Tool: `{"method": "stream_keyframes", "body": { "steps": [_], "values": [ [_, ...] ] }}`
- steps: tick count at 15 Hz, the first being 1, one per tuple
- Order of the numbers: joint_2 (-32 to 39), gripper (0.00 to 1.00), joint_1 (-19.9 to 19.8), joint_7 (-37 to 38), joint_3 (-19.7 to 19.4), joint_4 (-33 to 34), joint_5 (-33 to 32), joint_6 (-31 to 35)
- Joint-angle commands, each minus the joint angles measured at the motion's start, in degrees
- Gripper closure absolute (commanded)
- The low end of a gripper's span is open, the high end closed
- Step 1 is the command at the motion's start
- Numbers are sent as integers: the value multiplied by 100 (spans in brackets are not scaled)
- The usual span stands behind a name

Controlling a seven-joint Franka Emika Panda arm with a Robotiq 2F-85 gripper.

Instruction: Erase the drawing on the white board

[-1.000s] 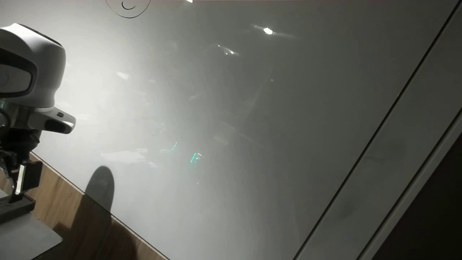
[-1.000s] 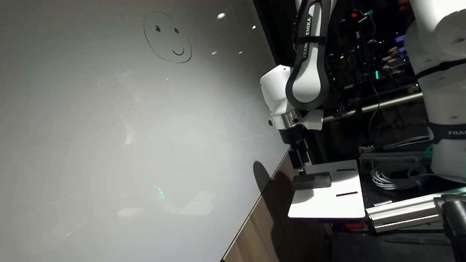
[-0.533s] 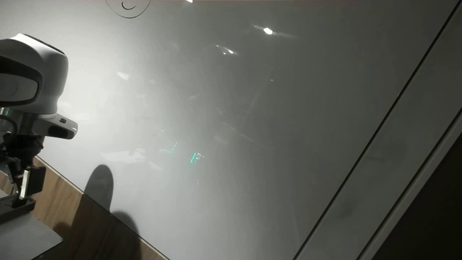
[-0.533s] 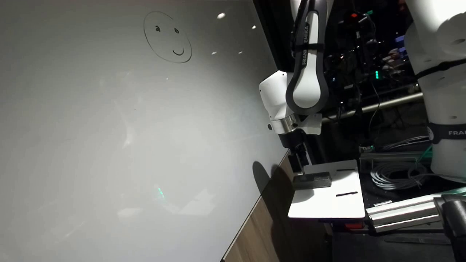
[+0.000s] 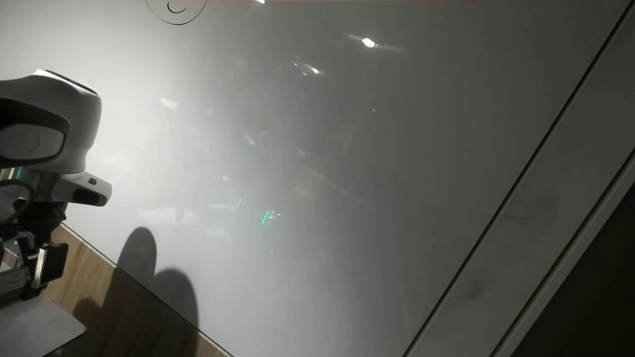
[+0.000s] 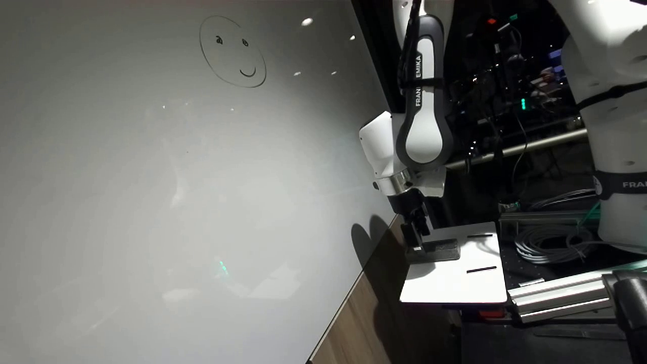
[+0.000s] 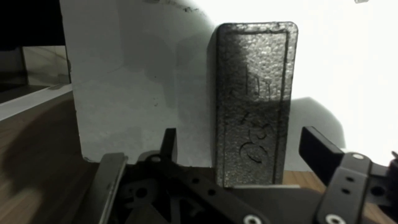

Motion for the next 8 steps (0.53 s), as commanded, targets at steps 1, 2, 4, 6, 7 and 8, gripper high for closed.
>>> {"method": "stream_keyframes", "body": {
  "steps": [1, 2, 4, 6, 7, 8],
  "values": [
    [115, 27, 127, 204, -137, 37, -203, 139],
    [129, 34, 148, 223, -150, 34, -218, 142],
    [134, 51, 185, 283, -172, 34, -268, 132],
    [120, 66, 231, 387, -184, 24, -359, 121],
    [94, 70, 263, 482, -197, 11, -452, 102],
    [44, 70, 291, 576, -203, -3, -542, 55]
  ]
}}
